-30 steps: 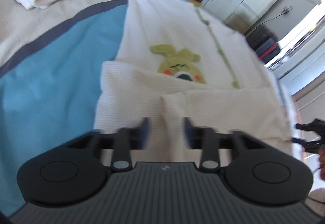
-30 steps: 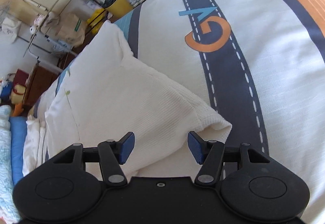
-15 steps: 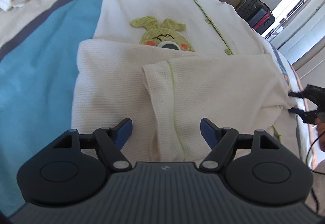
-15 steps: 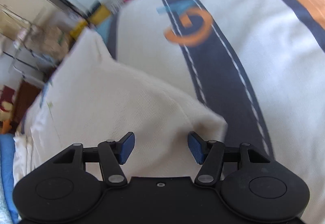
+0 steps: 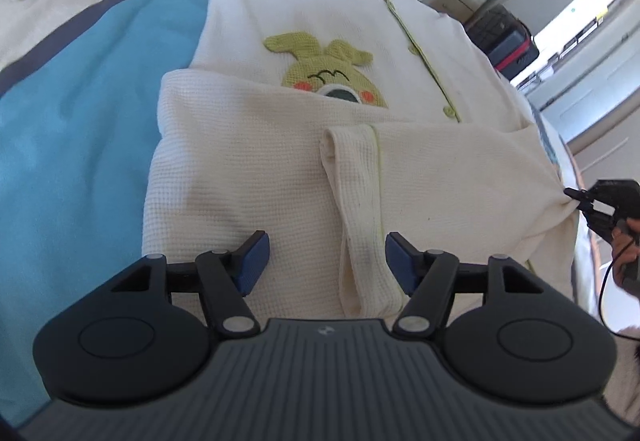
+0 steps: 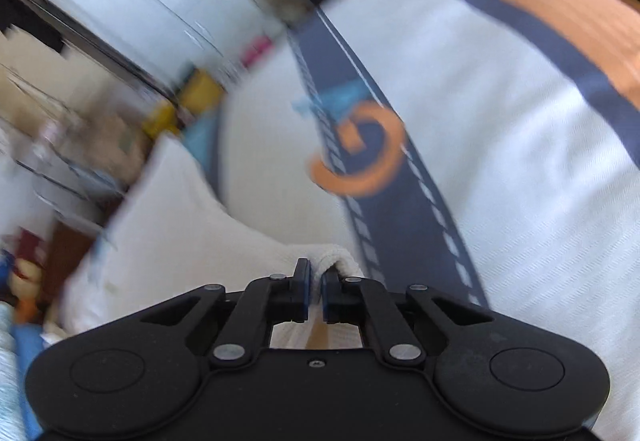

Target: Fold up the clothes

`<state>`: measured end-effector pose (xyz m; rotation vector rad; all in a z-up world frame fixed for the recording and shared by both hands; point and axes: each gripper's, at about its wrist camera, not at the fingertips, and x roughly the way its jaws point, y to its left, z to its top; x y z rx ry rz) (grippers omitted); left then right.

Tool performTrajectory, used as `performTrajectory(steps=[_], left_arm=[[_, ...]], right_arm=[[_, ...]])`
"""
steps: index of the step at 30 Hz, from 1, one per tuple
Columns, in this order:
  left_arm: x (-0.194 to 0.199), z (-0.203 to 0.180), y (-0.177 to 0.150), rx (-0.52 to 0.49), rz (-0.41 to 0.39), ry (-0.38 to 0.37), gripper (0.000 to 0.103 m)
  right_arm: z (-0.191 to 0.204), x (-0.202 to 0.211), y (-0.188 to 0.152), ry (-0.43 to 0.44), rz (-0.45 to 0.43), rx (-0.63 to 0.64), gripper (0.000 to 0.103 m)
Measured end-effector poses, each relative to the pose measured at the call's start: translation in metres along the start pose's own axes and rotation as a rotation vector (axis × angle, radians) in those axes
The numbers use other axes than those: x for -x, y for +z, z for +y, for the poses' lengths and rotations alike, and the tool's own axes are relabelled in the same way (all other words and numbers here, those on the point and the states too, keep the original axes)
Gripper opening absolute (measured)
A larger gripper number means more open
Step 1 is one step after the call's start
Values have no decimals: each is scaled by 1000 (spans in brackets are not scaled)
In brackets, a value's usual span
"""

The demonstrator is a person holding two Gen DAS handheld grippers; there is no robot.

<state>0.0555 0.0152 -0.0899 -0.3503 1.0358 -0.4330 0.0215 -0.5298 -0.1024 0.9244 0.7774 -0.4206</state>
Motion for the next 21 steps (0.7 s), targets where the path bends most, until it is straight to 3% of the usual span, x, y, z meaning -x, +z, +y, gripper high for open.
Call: performTrajectory(steps=[4, 6, 7, 8, 13, 17, 18, 19, 20, 21], left_arm=[[3, 3, -1, 35, -4, -72, 67], [4, 5, -2, 64, -11, -134, 67], [4, 5, -2, 78, -12, -163, 67], [4, 6, -3, 92, -11, -191, 67], [-7, 5, -8, 149, 35, -257, 65], [-13, -7, -11, 128, 45, -215, 65], [-13, -11, -11, 113, 41, -199, 62], [-13, -15, -12, 90, 36, -188, 53], [-11, -20, -12, 64, 26, -181, 43], [-2, -26, -11, 30, 5, -185, 25]], right_arm=[[-1, 0, 1, 6, 12, -35, 12], [-1, 8, -1, 37, 10, -60, 27], [-2, 13, -4, 53, 18, -72, 43], [-3, 16, -6, 69, 45, -78, 52], [-7, 11, -24, 175, 244, -135, 52], [2, -8, -39, 105, 279, -63, 53], [8, -8, -40, 107, 259, -26, 52], [14, -6, -40, 108, 234, 21, 32], [22, -2, -41, 105, 205, 73, 5], [30, 7, -40, 103, 160, 138, 4]])
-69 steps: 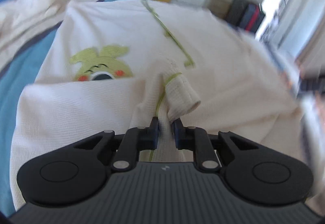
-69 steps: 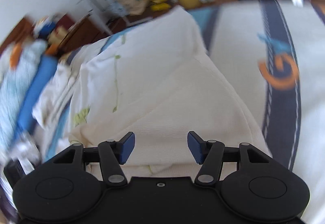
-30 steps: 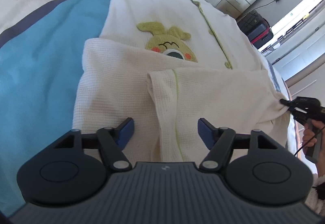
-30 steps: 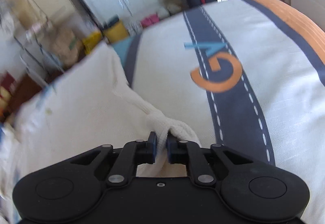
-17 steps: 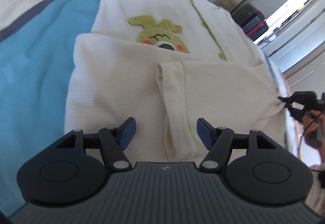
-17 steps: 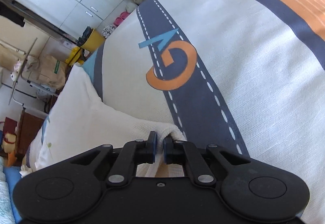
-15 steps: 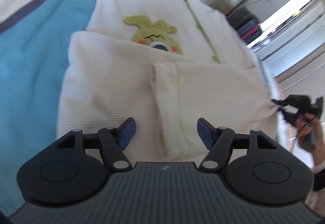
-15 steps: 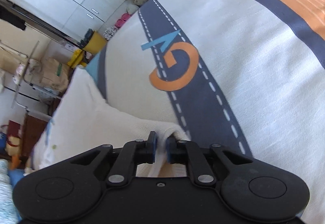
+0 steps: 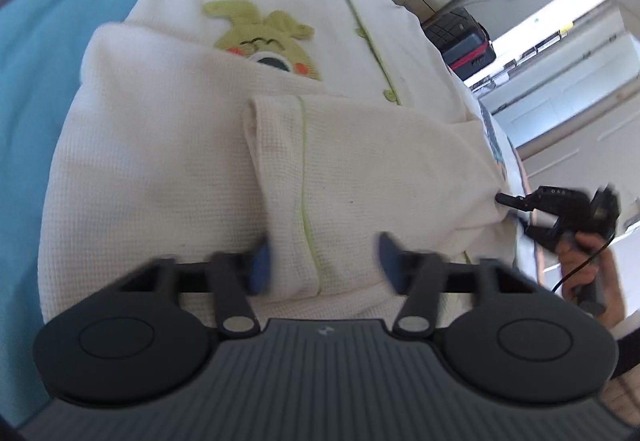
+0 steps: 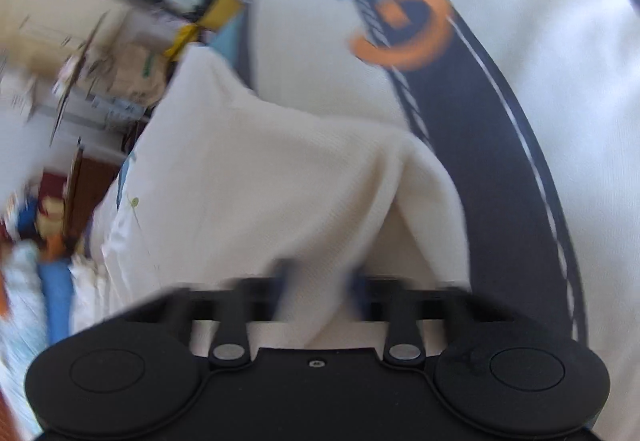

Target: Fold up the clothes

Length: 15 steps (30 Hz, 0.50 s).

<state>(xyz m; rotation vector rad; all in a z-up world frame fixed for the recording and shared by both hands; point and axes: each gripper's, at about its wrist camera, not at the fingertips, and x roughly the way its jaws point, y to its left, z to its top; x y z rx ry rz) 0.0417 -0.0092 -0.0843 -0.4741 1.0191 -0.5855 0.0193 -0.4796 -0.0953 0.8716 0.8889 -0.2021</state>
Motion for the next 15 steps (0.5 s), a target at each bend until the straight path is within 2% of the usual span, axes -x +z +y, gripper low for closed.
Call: performTrajectory(steps=[2, 4, 6, 7, 9, 10, 11, 13, 14, 15], left_arm=[[14, -16, 0, -73, -36, -10, 23], [28, -31, 0, -136, -69, -19, 22], [30, -31, 1, -131, -60, 23, 22], [28, -30, 0, -130, -47, 56, 22], [17, -20, -3, -121, 2, 128, 22], [9, -14, -6, -115, 32, 166, 23], [2, -7, -8, -107, 59, 194, 23], [2, 1, -9, -81, 65, 164, 29], [5, 3, -7, -66, 57, 138, 34], [8, 5, -6, -50, 49, 113, 47]], right_arm=[[16, 19, 1, -7, -87, 125, 4], [22, 35, 2, 13, -115, 175, 4], [16, 32, 6, 20, -49, 156, 4], [12, 26, 7, -9, -7, 139, 4], [6, 10, 5, -150, 51, 149, 6], [2, 7, 6, -180, 62, 141, 9], [-1, 7, 8, -173, 62, 114, 10], [-8, 8, 12, -159, 62, 59, 12], [-10, 11, 13, -145, 54, 39, 19], [-10, 15, 14, -123, 36, 26, 26]])
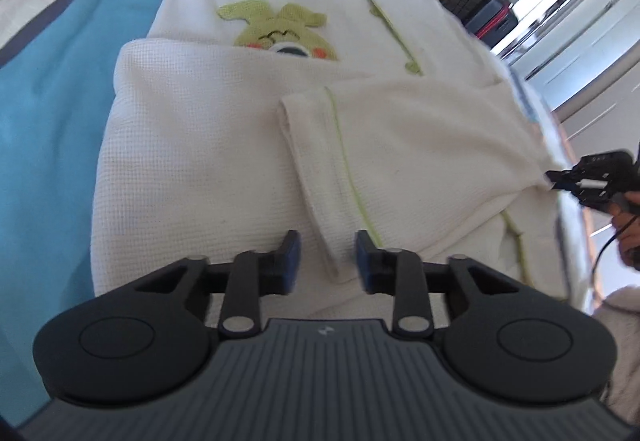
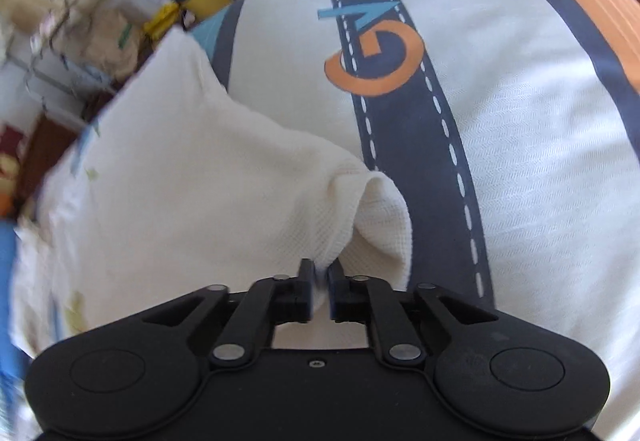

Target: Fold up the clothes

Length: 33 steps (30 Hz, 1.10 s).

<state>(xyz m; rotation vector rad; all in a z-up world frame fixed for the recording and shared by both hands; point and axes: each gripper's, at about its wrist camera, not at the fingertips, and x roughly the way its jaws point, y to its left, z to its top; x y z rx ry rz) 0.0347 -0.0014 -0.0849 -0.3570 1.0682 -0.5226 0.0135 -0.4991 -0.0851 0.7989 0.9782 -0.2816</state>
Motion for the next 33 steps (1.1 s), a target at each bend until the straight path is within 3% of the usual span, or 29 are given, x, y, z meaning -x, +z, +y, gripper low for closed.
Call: performTrajectory(steps=[1, 2, 5, 8, 9, 10, 11, 12, 13, 15, 17, 19, 24, 27, 31, 33], left_arm=[[2, 2, 1, 15, -7, -27, 56], [1, 3, 2, 29, -10, -60, 58], [-12, 5, 0, 56, 12, -126, 65], [-25, -10, -1, 5, -20, -98, 65], [-26, -16, -1, -17, -33, -81, 48], [-27, -22, 0, -38, -43, -63, 9], [-25, -24, 1, -44, -49, -51, 5], [-20, -23, 3, -24, -67, -52, 4], [-14, -21, 4, -1, -85, -58, 4], [4, -12, 5, 66, -112, -101, 4], [15, -1, 6, 137, -112, -169, 4], [14, 8, 5, 188, -81, -178, 4], [-19, 3, -5, 111, 21, 38, 5], [-14, -8, -4, 51, 9, 72, 5], [-11, -2, -5, 61, 8, 79, 8], [-9, 1, -5, 72, 12, 71, 8]], right_arm=[[0, 3, 0, 18, -18, -6, 44], [0, 4, -1, 27, -34, -5, 57], [2, -12, -2, 6, -18, -4, 61], [8, -33, 2, -1, -26, -2, 63], [10, -33, 5, 19, -73, 8, 63], [12, -31, 8, 49, -128, 24, 54], [14, -29, 10, 60, -180, 47, 27], [16, -26, 10, 31, -227, 81, 12], [19, -22, 9, -14, -269, 119, 7], [20, -9, 3, -48, -344, 144, 7], [17, 7, -1, -15, -366, 117, 7], [13, 15, -1, 1, -367, 95, 7], [-5, -19, 3, -81, -193, 13, 10], [-16, -18, 3, -74, -186, -47, 9], [-26, 3, 1, -48, -234, -120, 13], [-26, 9, -1, -102, -250, -120, 14]])
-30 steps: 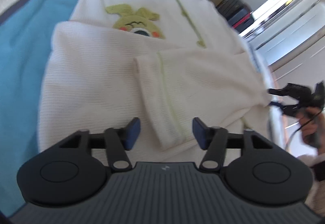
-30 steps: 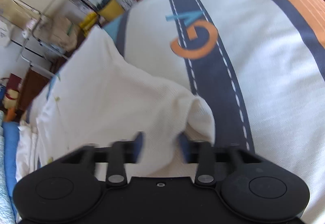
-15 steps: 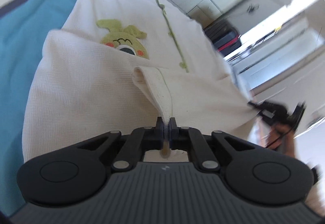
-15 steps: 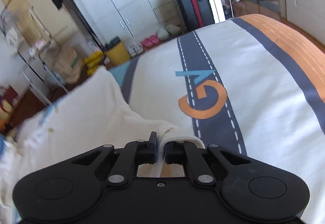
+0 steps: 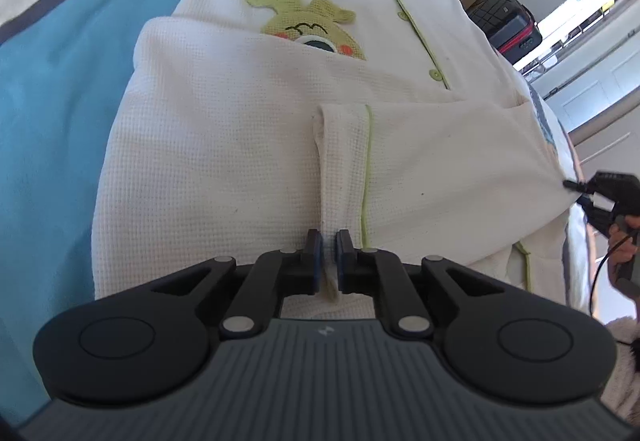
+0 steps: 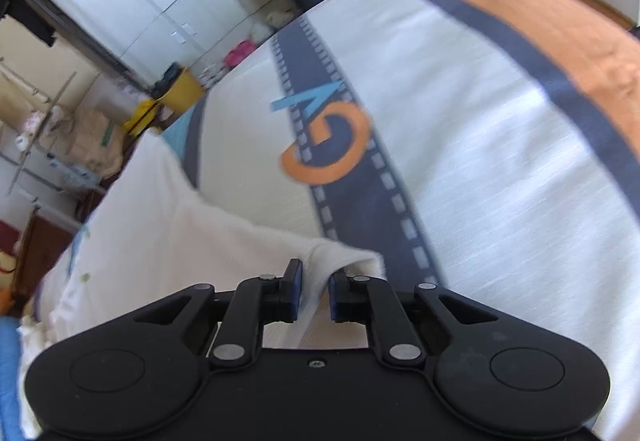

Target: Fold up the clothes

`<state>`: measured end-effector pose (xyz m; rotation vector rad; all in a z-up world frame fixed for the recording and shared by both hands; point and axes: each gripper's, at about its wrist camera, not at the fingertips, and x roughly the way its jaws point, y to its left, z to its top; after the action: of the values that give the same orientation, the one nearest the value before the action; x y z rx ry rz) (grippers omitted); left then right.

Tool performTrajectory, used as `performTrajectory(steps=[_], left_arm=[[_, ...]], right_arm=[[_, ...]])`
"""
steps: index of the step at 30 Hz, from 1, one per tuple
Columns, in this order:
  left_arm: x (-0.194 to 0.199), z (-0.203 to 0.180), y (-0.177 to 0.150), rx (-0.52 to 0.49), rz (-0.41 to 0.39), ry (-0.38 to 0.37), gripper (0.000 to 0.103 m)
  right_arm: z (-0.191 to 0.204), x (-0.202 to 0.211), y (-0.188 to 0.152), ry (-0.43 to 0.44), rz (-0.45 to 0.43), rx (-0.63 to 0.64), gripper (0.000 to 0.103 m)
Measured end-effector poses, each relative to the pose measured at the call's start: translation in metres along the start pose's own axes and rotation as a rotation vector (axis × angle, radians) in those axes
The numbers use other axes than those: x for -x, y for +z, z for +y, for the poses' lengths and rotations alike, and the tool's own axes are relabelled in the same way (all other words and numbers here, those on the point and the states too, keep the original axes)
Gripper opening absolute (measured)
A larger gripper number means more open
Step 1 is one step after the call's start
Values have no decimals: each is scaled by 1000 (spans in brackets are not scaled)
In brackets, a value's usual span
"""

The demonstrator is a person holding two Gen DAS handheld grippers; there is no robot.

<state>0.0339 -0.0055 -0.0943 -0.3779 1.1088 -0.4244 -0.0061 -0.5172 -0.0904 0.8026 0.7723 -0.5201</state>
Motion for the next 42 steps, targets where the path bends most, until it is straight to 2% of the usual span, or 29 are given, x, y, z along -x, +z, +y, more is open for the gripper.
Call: performTrajectory(steps=[2, 7, 10, 13, 16, 18, 22, 25, 27, 31, 33, 35, 36, 38, 39, 42], left_arm=[[3, -4, -1, -29, -9, 19, 14], [2, -18, -6, -113, -26, 33, 40], [-1, -27, -10, -162, -22, 65, 44], [-3, -32, -11, -190, -17, 98, 44], [2, -36, -11, -197, -23, 103, 45], [9, -35, -9, -180, -31, 76, 47], [28, -44, 2, -187, -109, 65, 49], [41, -48, 7, -183, -161, 26, 53], [42, -47, 7, -171, -173, 19, 54], [36, -40, 3, -159, -141, 49, 54], [38, -37, 5, -155, -137, 59, 54], [45, -35, 14, -159, -147, 75, 54], [49, -35, 21, -167, -144, 96, 54], [56, -37, 38, -207, -126, 153, 54], [58, -39, 49, -243, -113, 186, 54], [64, -45, 83, -327, -95, 239, 54]], right_arm=[[-1, 4, 0, -35, 7, 4, 16], [0, 21, 1, -6, -18, -6, 30], [13, 31, -2, -24, -60, 82, 32], [37, 25, -10, -76, -53, 252, 32], [55, 22, -19, -8, -29, 341, 32], [65, 24, -24, 58, -16, 383, 32], [85, 29, -37, 184, -20, 467, 32], [96, 37, -49, 280, -37, 504, 32], [102, 40, -54, 303, -38, 525, 32], [103, 39, -52, 289, -19, 502, 33], [97, 34, -47, 275, 7, 458, 34], [91, 29, -40, 288, 87, 370, 37], [91, 24, -35, 294, 165, 327, 39], [96, 11, -26, 294, 375, 279, 41], [102, 11, -22, 295, 428, 301, 41], [126, 19, -5, 329, 443, 376, 41]])
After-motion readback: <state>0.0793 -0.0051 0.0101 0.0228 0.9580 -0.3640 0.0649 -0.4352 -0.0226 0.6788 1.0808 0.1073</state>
